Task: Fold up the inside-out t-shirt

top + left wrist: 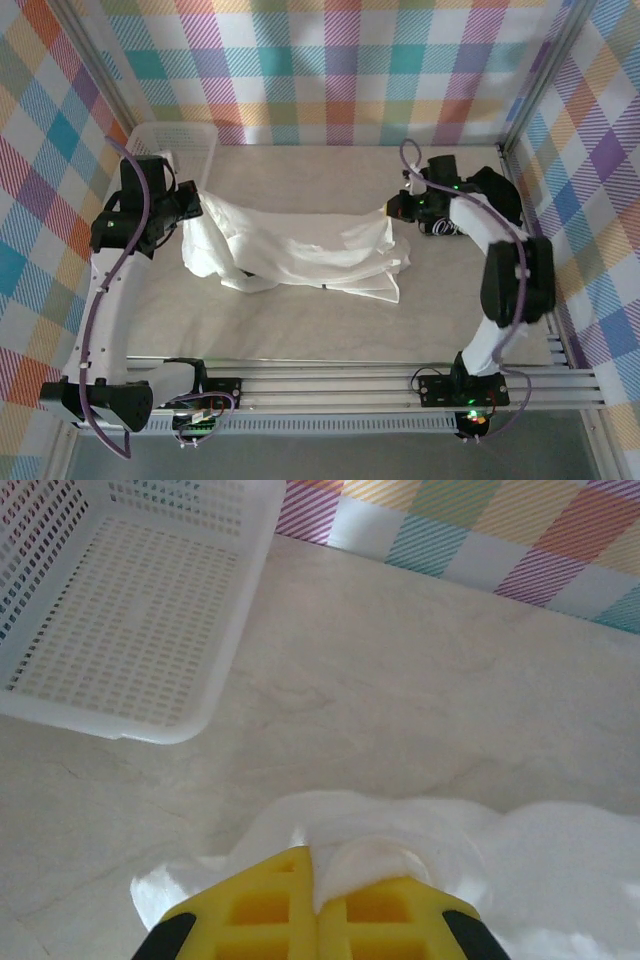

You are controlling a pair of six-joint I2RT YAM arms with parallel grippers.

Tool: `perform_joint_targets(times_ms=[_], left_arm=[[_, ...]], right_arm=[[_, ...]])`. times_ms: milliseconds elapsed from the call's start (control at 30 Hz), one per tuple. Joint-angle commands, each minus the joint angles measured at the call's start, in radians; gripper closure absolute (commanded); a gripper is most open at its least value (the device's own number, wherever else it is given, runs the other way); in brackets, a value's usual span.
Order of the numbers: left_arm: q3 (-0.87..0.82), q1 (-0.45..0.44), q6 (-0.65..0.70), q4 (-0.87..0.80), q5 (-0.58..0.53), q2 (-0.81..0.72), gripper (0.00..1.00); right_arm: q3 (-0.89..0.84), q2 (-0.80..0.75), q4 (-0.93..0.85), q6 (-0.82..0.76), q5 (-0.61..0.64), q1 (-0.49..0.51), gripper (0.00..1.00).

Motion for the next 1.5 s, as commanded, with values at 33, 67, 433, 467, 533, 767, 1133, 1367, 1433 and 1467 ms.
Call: perform_joint_targets(times_ms=[33,67,433,467,533,767,1133,1367,1433,1467], left_arm=[[-0.003,0.013,0.035,0.007,-0.014,-0.006,1.00],[-0.008,0.012,0.034,0.008,-0.010,-0.005,1.00],[-0.017,0.013,0.035,0.022,0.035,0.016,1.00],[-0.016,0.013,0.035,0.022,0.039,0.016,1.00],[-0.018,0.013,0.035,0.021,0.042,0.015,1.00],[-0.026,0.012,0.036,0.028,0.056,0.015,1.00],[-0.027,0.013,0.037,0.031,0.061,0.009,1.00],[-0.027,0.013,0.037,0.030,0.064,0.008,1.00],[-0.027,0.013,0.039,0.030,0.064,0.007,1.00],[-0.027,0.013,0.039,0.030,0.063,0.006,1.00]], right_arm=[[0.135,0.124,-0.039,-0.056,0.079,0.004,0.88],[0.152,0.146,-0.049,-0.065,0.095,0.004,0.84],[-0.053,-0.005,-0.022,-0.123,0.172,0.021,0.58],[-0.069,-0.016,-0.031,-0.136,0.191,0.032,0.57],[-0.087,-0.022,-0.054,-0.171,0.239,0.059,0.56],[-0.030,0.050,-0.121,-0.269,0.373,0.133,0.54],[0.035,0.118,-0.153,-0.292,0.462,0.165,0.55],[0.041,0.123,-0.137,-0.293,0.469,0.164,0.78],[0.046,0.131,-0.135,-0.293,0.466,0.162,0.80],[0.048,0.134,-0.136,-0.293,0.464,0.161,0.81]])
